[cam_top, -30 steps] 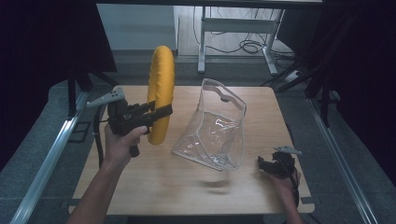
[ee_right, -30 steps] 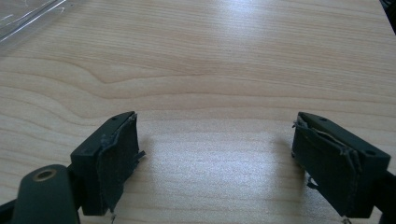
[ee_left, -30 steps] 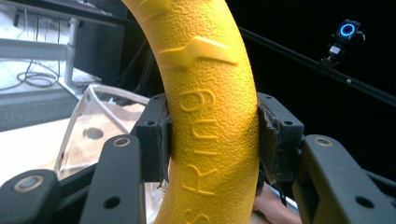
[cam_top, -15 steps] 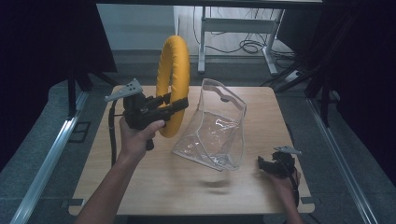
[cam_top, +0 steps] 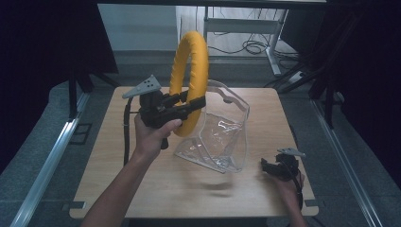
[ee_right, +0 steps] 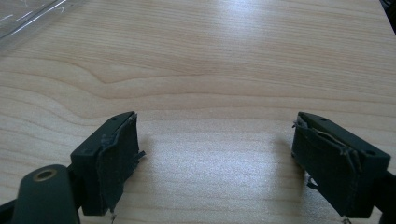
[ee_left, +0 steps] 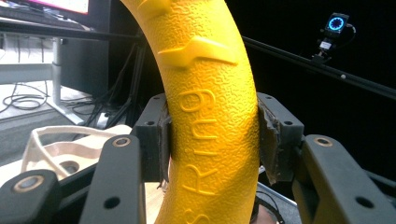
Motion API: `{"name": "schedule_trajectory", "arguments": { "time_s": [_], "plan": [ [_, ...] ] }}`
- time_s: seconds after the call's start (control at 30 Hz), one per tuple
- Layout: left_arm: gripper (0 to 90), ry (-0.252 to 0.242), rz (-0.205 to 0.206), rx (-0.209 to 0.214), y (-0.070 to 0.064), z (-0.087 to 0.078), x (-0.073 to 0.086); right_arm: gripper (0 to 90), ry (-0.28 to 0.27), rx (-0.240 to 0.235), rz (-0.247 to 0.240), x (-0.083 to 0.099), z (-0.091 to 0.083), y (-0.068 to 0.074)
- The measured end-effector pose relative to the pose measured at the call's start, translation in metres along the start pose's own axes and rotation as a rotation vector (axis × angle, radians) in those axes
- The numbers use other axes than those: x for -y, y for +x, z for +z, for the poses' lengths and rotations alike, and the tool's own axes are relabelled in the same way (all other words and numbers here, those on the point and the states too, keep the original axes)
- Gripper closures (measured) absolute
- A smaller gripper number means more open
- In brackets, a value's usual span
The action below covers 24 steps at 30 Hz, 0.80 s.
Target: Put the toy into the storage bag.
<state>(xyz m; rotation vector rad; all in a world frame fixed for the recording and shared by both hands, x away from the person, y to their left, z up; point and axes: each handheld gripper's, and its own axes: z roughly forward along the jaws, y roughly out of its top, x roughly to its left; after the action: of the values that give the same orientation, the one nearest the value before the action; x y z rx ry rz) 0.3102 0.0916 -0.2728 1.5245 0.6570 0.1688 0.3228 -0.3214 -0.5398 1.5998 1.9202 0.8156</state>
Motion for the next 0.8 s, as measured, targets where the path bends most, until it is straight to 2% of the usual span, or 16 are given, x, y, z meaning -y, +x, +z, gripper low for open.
{"name": "schedule_trajectory", "arguments": {
  "time_s": [0.37,0.6,0.8],
  "plan": [
    [51.6,-0.024,0.018,0.038,-0.019,0.015,-0.007,15.0,-0.002,0.002,0.002,0.000,0.000,0.000],
    [51.6,-0.011,0.024,0.095,-0.033,0.027,-0.010,15.0,-0.001,0.001,-0.001,0.000,0.000,0.000],
    [51.6,-0.009,0.036,0.118,-0.044,0.038,-0.010,15.0,0.001,0.000,0.003,0.000,0.000,0.000]
  ]
}}
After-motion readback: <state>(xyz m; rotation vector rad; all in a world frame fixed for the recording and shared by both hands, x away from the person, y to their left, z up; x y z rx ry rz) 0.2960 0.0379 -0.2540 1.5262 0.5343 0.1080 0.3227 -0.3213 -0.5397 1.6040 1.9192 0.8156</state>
